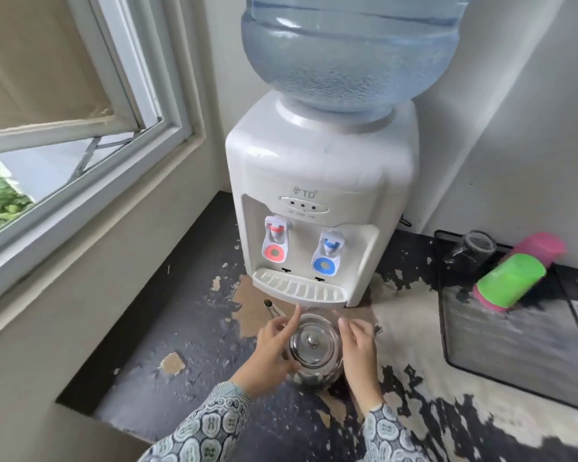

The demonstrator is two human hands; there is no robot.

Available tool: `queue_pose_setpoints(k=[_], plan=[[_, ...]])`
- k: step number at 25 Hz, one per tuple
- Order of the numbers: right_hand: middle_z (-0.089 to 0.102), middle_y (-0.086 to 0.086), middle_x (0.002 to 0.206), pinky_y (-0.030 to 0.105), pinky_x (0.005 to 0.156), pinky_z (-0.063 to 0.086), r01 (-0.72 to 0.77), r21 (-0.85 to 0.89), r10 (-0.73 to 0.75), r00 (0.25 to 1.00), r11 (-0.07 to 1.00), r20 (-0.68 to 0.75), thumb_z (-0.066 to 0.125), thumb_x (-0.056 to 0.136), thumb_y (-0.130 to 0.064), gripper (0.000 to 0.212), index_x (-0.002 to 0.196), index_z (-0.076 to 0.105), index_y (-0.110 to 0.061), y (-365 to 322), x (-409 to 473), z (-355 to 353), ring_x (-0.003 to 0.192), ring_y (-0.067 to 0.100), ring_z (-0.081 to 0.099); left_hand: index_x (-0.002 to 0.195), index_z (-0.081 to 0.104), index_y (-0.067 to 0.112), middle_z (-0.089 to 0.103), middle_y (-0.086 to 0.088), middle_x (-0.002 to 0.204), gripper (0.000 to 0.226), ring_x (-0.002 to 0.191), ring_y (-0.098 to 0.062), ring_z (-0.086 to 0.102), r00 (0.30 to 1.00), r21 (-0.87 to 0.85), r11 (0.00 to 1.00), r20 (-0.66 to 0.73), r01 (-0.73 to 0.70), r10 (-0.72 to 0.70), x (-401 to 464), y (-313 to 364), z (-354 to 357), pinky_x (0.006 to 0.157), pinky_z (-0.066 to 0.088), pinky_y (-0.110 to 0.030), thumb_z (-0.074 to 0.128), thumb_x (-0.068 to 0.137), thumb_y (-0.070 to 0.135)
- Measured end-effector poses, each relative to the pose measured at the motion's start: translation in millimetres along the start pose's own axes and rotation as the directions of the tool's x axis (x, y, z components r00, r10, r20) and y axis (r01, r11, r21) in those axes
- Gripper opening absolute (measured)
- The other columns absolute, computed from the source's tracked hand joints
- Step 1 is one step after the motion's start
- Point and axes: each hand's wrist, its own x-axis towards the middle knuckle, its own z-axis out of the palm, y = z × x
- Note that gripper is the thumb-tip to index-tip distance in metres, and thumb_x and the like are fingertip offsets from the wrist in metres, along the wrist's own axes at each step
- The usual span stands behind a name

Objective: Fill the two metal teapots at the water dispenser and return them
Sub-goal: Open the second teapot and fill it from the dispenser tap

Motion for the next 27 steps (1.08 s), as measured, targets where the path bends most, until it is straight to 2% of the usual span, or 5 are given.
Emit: queue_pose_setpoints(k=[4,9,13,17,27], plan=[[0.035,0.005,0.131,0.029,0.096,0.032,-0.175,-0.156,0.191,0.977,0.972,0.093,0.04,0.095,-0.032,0.038,0.127,0.051,-0.016,7.8,3.8,-1.4,0.125,0.024,0.037,0.135,-0.009,0.047,0.019,-0.001,0.144,0.093,0.131,-0.015,0.016,0.999,-0.018,1.0,0.027,-0.024,0.024,1.8,-1.5,-0.1,0.099,0.014,-0.012,0.055,0.084,0.004],[0.049,0.0,0.1,0.029,0.071,0.035,0.244,-0.657,-0.305,0.952,0.714,0.022,0.038,0.085,-0.051,0.029,0.092,0.046,-0.023,-16.2,-10.3,9.2,0.087,0.016,0.041,0.139,-0.01,0.048,0.018,0.003,0.143,0.103,0.132,-0.014,0.016,0.998,0.098,0.993,0.004,-0.065,0.064,0.1,-1.1,1.0,0.105,0.032,-0.025,0.066,0.071,0.036],[0.053,-0.005,0.082,0.032,0.066,0.041,0.371,-0.813,-0.311,0.918,0.449,0.247,0.031,0.077,-0.064,0.043,0.082,0.044,-0.024,-16.7,-8.0,12.9,0.076,0.017,0.046,0.141,-0.016,0.04,0.019,0.006,0.145,0.115,0.133,-0.012,0.018,0.991,0.287,0.956,-0.097,-0.062,0.094,-2.1,-5.8,11.8,0.101,0.042,-0.028,0.066,0.063,0.059],[0.055,-0.005,0.106,0.037,0.083,0.036,0.438,-0.798,-0.162,0.898,0.413,0.409,0.026,0.08,-0.062,0.05,0.105,0.047,-0.025,-25.0,-2.4,5.5,0.1,0.016,0.052,0.137,-0.025,0.036,0.02,0.004,0.145,0.118,0.127,-0.016,0.027,0.989,0.42,0.906,-0.102,-0.054,0.107,-0.3,-11.6,14.7,0.102,0.039,-0.03,0.055,0.061,0.075],[0.047,-0.011,0.075,0.034,0.075,0.03,0.437,-0.691,-0.215,0.896,0.576,0.388,0.037,0.088,-0.048,0.027,0.074,0.038,-0.025,-23.6,-4.7,5.7,0.067,0.012,0.044,0.141,-0.012,0.044,0.009,0.009,0.151,0.112,0.131,-0.018,0.025,0.996,0.373,0.927,-0.068,-0.027,0.056,1.1,-20.0,18.0,0.107,0.037,-0.041,0.047,0.054,0.084]])
